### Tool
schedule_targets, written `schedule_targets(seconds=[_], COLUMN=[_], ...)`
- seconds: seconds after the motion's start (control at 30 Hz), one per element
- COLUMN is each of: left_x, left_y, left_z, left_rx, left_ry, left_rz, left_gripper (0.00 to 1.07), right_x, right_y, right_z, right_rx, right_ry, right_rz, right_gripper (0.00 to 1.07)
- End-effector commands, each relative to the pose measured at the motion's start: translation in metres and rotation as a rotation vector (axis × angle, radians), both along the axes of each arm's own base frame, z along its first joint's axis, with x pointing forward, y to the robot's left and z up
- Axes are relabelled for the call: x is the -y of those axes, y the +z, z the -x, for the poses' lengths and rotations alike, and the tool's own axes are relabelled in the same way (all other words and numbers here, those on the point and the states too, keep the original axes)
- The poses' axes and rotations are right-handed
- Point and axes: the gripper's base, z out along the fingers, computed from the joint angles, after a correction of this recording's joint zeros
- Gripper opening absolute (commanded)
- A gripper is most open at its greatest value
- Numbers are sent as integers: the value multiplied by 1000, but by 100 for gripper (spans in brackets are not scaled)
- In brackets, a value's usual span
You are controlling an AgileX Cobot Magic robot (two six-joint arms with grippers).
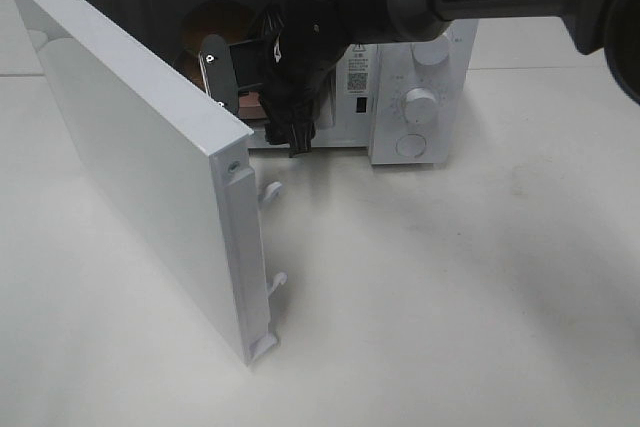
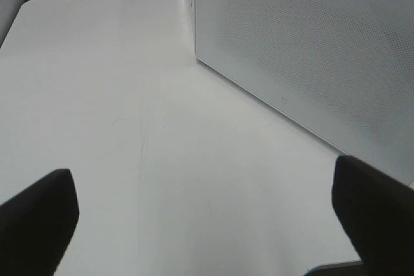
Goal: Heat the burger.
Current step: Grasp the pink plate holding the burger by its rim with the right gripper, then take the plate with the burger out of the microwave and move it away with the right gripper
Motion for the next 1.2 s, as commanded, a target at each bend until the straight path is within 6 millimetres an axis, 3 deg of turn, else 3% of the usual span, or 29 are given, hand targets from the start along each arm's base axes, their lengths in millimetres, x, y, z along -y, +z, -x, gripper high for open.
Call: schedule_targets(seconds=[0.03,0.5,0.7,0.73,0.77,0.83,0.87,0.9,0.93,1.0,1.03,1.07,1.2], left_x=[0,0,0,0,0,0,0,0,0,0,0,0,0], left_y=[0,0,0,0,0,0,0,0,0,0,0,0,0], left_z=[2,2,2,2,2,2,2,2,2,2,2,2,2], left_rx=[29,29,29,29,29,29,29,29,29,29,29,29,29], left_ry=[5,5,5,5,5,5,5,5,5,5,5,5,5], left_rz=[6,6,6,6,6,6,6,6,6,6,6,6,6], left_gripper=[100,100,100,100,100,100,100,100,100,100,100,100,100], right_x=[-5,-5,-4,-4,-4,-4,-4,-5,-5,-4,-4,-8,-9], right_y=[-4,-16,-20,-20,-20,-18,-18,-18,-18,-15,-15,-12,-6], right_z=[-6,-23,-25,-25,-25,-25,-25,-25,-25,-24,-24,-21,-20], right_rx=[-24,-49,-67,-63,-63,-61,-61,-67,-67,-71,-71,-71,-63], right_ry=[-23,-64,-71,-61,-61,-61,-61,-64,-64,-67,-67,-59,-55], right_rz=[-11,-54,-83,-80,-80,-84,-84,-89,-89,-92,-92,-92,-98], right_gripper=[81,78,68,59,59,40,40,26,26,8,8,1,0])
